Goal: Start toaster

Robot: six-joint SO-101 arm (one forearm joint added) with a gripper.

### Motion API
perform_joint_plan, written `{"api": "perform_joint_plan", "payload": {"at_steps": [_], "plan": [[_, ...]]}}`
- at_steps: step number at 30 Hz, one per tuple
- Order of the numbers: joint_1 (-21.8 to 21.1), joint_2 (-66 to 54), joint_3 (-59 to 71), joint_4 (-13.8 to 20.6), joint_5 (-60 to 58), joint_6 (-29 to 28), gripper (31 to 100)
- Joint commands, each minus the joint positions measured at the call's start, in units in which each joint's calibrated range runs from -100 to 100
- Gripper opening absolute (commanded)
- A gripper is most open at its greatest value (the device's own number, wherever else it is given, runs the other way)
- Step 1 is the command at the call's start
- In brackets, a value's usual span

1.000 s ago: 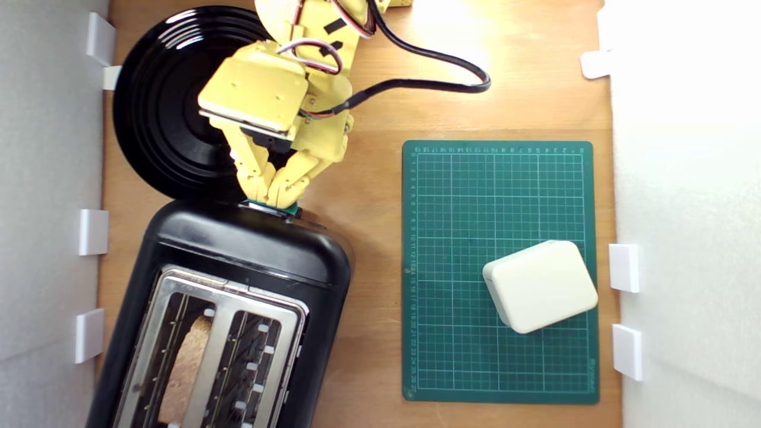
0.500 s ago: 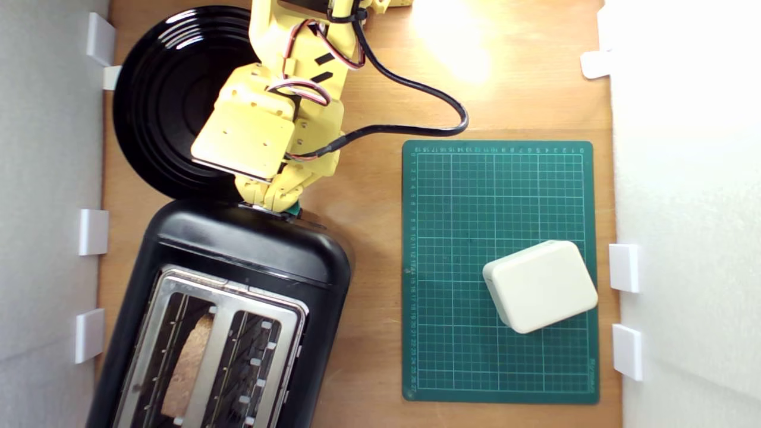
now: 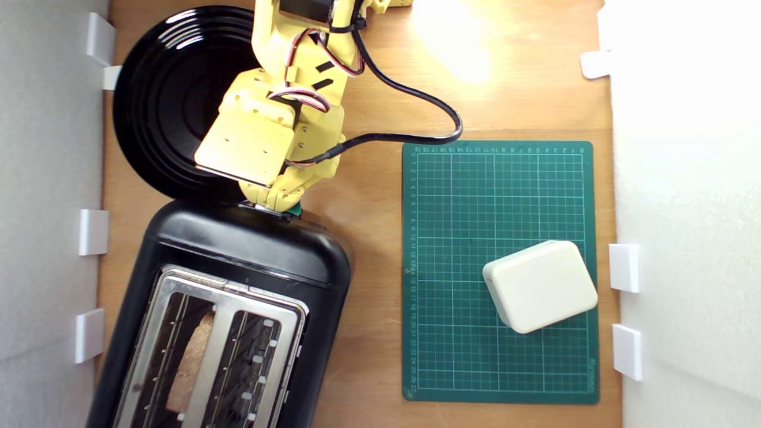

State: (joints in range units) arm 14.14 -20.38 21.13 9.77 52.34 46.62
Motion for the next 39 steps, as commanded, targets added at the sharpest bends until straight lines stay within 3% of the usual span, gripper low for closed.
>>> {"api": "perform_joint_plan", "payload": {"at_steps": [1,16,39], "plan": [[-0.3,0.2,0.5,-0.4,-0.5,-0.1,31.3],[-0.3,2.4,9.6,-2.5,-6.8,-0.1,31.4],[0.3,10.5,10.0,-2.6,-11.8,-0.4,31.4]]}}
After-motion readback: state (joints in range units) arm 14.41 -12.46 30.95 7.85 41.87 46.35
